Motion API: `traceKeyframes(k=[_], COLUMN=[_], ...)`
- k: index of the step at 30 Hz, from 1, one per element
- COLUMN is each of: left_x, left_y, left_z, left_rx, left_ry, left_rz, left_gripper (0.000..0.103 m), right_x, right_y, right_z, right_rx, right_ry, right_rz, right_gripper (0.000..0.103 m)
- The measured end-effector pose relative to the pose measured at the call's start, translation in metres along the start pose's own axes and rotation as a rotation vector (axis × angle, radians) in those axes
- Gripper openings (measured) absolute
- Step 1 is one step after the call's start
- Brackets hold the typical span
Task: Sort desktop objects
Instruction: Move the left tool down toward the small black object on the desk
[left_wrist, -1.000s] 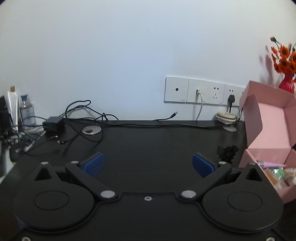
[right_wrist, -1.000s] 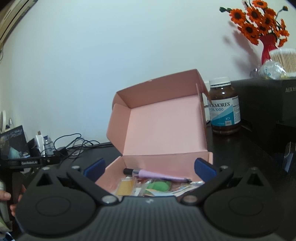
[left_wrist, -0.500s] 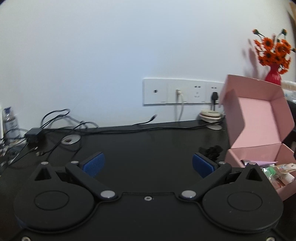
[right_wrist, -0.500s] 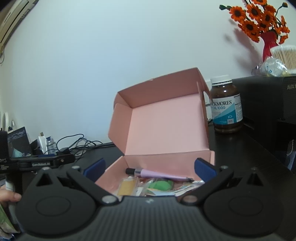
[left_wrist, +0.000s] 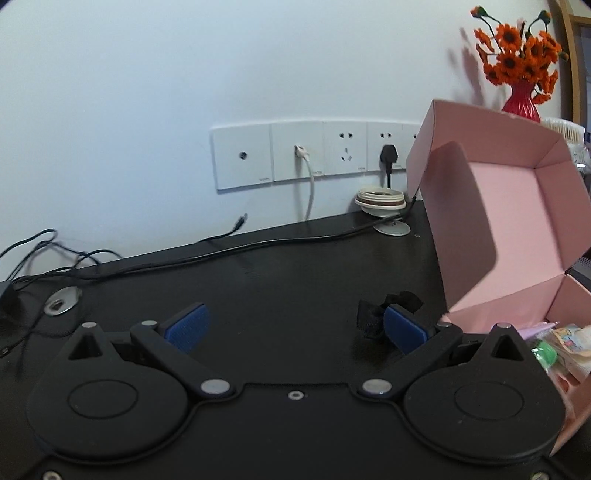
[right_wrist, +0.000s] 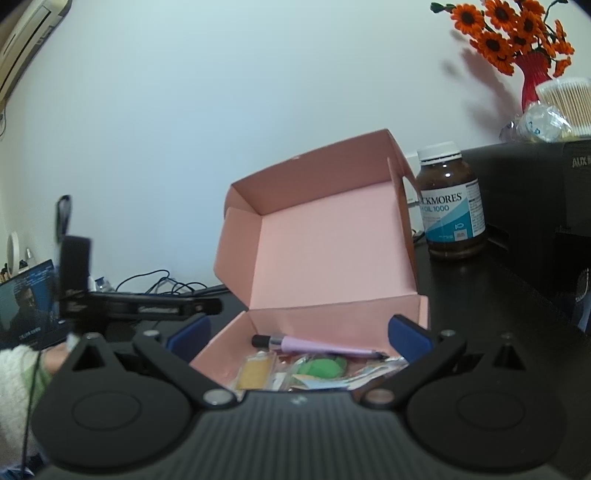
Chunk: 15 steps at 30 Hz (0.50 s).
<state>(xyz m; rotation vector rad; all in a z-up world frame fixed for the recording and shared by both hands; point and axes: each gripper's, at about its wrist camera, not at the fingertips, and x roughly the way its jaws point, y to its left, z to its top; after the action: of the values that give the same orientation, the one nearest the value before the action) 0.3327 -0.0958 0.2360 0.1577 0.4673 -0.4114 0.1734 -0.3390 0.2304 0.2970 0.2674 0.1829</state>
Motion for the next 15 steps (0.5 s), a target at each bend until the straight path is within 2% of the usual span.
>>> traceKeyframes(k=[5, 15], left_x=[0.023, 0.056], left_y=[-0.006, 0.005], left_z=[0.005, 0.009], left_rx=[0.065, -0.03], left_ry=[0.011, 0.099], left_rz=[-0.017, -0.135], left_gripper=[0.103, 0.103], right_x=[0.001, 0.004], right_y=[0.0, -0.009], right_z=[0.0, 0.001], right_rx=[0.0, 0.054], right_ry=[0.007, 0.022], right_rz=[0.005, 0.017], right_gripper=[0.102, 0.102])
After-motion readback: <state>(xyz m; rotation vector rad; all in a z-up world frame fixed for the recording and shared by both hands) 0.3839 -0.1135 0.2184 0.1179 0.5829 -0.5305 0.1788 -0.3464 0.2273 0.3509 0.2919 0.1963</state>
